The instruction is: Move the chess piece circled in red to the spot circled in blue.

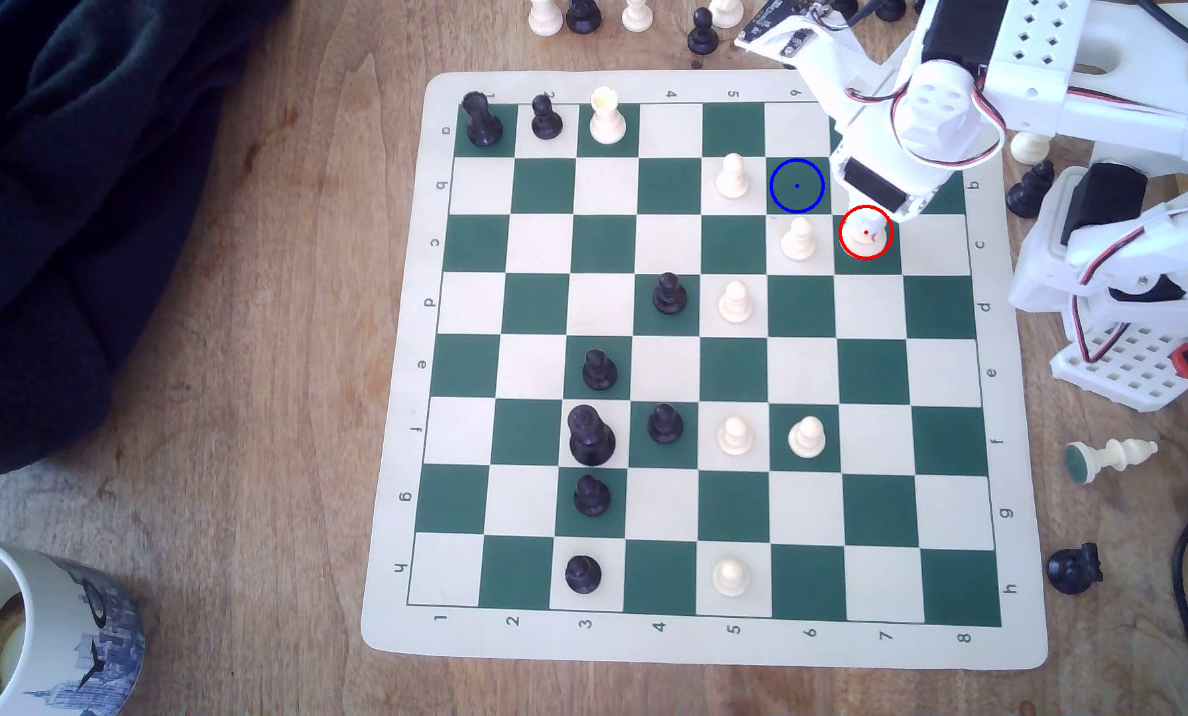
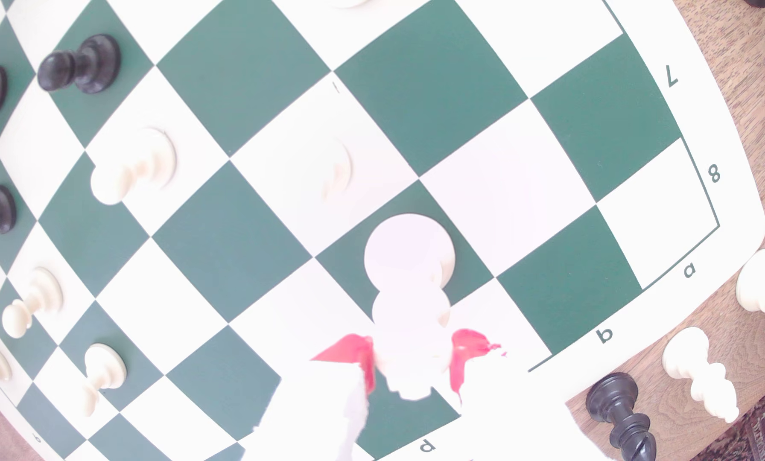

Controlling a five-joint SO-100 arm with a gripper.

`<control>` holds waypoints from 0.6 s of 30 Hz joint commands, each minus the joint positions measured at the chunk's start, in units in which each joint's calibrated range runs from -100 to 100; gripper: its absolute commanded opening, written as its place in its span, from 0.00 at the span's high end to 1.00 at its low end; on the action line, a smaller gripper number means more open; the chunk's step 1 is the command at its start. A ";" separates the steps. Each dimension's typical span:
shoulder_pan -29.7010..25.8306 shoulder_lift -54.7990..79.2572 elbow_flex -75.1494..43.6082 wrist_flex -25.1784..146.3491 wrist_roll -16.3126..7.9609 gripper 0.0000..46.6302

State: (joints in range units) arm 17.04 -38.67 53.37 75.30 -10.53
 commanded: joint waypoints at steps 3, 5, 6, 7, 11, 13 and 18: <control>0.05 -2.42 -5.86 4.72 0.34 0.99; -0.10 -2.93 -8.13 6.77 0.29 0.99; -0.18 -3.10 -10.57 8.73 0.24 0.99; -0.18 -3.10 -11.75 9.47 0.20 1.00; 0.45 -3.69 -19.01 13.07 0.20 1.00; 1.23 -3.52 -21.63 13.48 0.34 0.99; 2.71 1.74 -28.53 12.50 0.98 0.99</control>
State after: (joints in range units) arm 19.10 -39.34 33.39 88.29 -10.13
